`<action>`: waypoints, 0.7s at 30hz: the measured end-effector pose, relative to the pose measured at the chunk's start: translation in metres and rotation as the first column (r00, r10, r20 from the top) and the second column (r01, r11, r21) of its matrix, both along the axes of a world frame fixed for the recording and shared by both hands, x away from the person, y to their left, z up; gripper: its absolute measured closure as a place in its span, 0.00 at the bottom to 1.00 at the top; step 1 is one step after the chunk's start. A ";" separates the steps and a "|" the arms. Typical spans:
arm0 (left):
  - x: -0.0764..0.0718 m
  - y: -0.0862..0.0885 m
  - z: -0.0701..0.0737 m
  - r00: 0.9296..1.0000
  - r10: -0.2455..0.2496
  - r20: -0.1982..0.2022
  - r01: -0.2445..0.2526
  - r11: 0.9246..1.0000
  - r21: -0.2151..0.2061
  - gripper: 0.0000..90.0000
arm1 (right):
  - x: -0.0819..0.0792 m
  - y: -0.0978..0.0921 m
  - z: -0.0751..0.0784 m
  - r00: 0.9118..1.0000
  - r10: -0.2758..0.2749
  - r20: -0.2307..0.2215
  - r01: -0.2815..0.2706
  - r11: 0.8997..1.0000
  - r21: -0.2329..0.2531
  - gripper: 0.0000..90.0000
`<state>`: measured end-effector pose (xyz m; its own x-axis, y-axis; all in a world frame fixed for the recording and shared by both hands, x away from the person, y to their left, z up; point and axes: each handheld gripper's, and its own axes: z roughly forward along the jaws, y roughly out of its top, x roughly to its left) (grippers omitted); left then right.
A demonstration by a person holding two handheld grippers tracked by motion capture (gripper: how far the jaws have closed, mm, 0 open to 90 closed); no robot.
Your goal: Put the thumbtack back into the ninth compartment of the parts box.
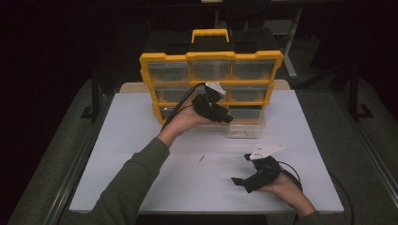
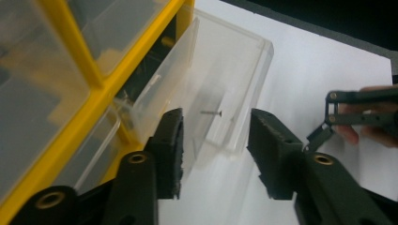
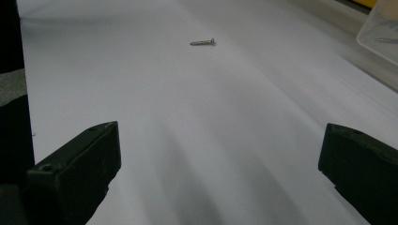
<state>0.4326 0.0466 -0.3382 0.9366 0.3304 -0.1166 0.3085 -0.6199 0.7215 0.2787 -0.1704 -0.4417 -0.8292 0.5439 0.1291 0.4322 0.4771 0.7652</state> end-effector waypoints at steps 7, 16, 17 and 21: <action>-0.008 0.024 -0.008 0.999 0.051 0.010 -0.051 0.999 0.005 0.45 | 0.001 0.000 0.000 1.000 -0.001 0.001 0.001 1.000 -0.002 0.00; -0.020 0.046 -0.028 0.996 0.089 -0.008 -0.089 0.996 0.007 0.33 | 0.001 0.000 -0.001 1.000 -0.001 -0.005 0.001 1.000 -0.004 0.00; -0.021 0.048 -0.030 0.996 0.089 -0.008 -0.089 0.996 0.005 0.32 | 0.001 0.000 -0.001 1.000 0.000 -0.005 0.000 1.000 -0.005 0.00; -0.026 0.052 -0.038 0.995 0.095 0.000 -0.095 0.995 0.013 0.28 | 0.001 0.001 -0.001 1.000 0.000 -0.007 0.000 1.000 -0.008 0.00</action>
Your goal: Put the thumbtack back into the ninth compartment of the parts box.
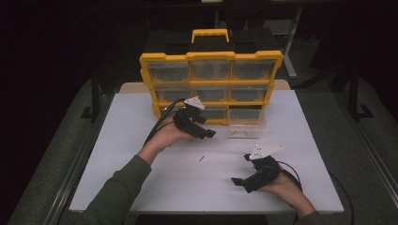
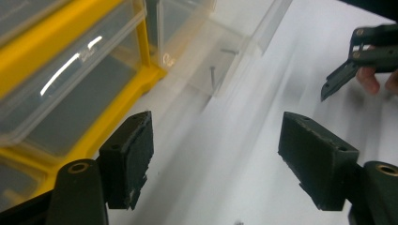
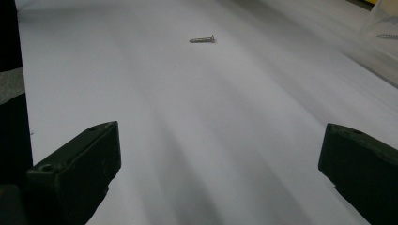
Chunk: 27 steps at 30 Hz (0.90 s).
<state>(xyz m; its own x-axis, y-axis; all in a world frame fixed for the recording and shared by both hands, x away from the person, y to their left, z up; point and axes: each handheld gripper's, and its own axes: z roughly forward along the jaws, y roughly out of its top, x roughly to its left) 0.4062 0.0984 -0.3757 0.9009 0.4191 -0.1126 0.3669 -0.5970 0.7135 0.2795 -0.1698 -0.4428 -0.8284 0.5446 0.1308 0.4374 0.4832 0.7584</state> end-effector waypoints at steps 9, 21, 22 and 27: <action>-0.018 0.011 -0.017 0.999 0.023 0.024 -0.024 1.000 0.018 0.21 | 0.000 0.000 0.000 1.000 0.000 -0.002 0.000 1.000 0.000 0.00; -0.041 0.021 -0.044 0.998 0.047 0.037 -0.048 0.999 0.017 0.17 | 0.000 0.001 -0.001 1.000 0.003 0.001 -0.003 1.000 -0.003 0.00; -0.042 0.022 -0.046 0.998 0.051 0.039 -0.052 0.999 0.006 0.17 | 0.000 0.001 -0.001 1.000 0.002 0.001 -0.002 1.000 -0.003 0.00; -0.043 0.025 -0.055 0.998 0.066 0.025 -0.066 0.998 0.003 0.17 | 0.000 0.001 -0.001 1.000 0.002 -0.001 -0.002 1.000 -0.006 0.00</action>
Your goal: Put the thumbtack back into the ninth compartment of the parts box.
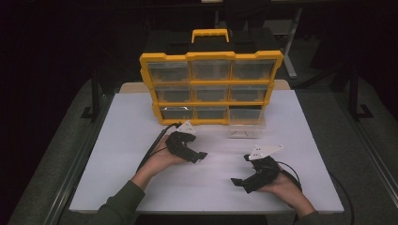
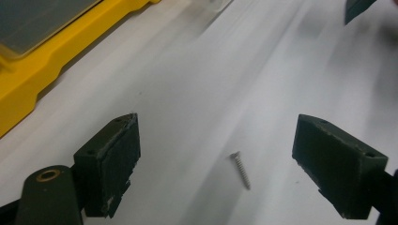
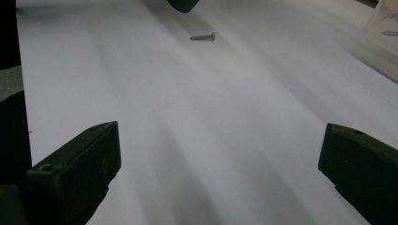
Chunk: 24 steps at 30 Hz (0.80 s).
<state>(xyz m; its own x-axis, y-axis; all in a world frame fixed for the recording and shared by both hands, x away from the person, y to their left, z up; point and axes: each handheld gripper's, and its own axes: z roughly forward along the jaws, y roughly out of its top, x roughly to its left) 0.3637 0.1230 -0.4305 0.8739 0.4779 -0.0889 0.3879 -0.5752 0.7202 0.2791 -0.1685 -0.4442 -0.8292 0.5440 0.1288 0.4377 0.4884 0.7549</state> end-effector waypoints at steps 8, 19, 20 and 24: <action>-0.002 -0.003 -0.004 1.000 -0.012 -0.002 0.012 1.000 0.016 0.25 | 0.001 0.000 -0.001 1.000 0.002 -0.001 -0.002 1.000 -0.007 0.00; -0.004 -0.005 -0.010 0.999 -0.035 -0.024 0.036 0.999 0.032 0.53 | 0.001 0.000 -0.001 1.000 0.000 0.000 0.000 1.000 -0.007 0.00; -0.004 -0.005 -0.011 0.999 -0.041 -0.028 0.042 0.998 0.036 0.56 | 0.001 0.000 -0.001 1.000 -0.001 0.000 0.001 1.000 -0.006 0.00; -0.004 -0.007 -0.015 0.998 -0.047 -0.046 0.049 0.998 0.041 0.64 | 0.001 0.000 -0.001 1.000 -0.001 0.002 0.001 1.000 -0.006 0.00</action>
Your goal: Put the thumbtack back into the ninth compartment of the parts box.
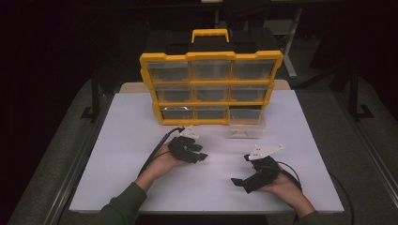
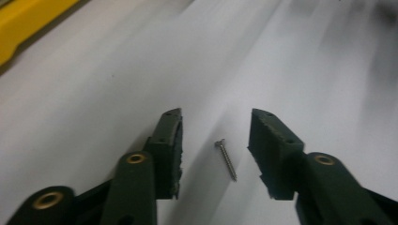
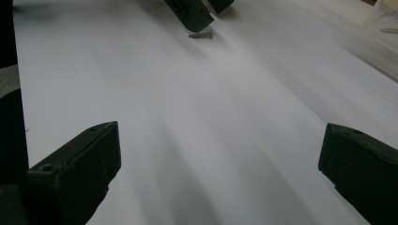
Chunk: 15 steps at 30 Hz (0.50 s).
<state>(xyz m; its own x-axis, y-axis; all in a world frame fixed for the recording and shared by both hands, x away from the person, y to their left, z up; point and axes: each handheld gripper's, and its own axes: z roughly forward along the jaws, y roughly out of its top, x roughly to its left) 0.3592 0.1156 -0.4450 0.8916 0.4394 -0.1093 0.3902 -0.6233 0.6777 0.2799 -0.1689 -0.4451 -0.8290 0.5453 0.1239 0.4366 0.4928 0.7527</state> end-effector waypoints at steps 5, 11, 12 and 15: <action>0.000 -0.001 -0.002 1.000 -0.013 -0.010 0.013 1.000 0.012 0.75 | 0.000 0.000 0.000 1.000 0.000 0.000 0.000 1.000 0.001 0.00; -0.001 -0.004 -0.005 1.000 -0.014 -0.012 0.014 1.000 0.021 0.85 | 0.000 0.000 0.000 1.000 -0.001 0.000 0.001 1.000 0.002 0.00; -0.001 -0.003 -0.005 1.000 -0.025 -0.008 0.025 0.999 0.033 0.86 | 0.000 0.000 0.000 1.000 0.000 0.000 0.000 1.000 0.002 0.00; -0.001 -0.003 -0.005 1.000 -0.022 -0.003 0.022 0.999 0.036 0.89 | 0.000 0.000 0.000 1.000 0.000 0.000 0.000 1.000 0.002 0.00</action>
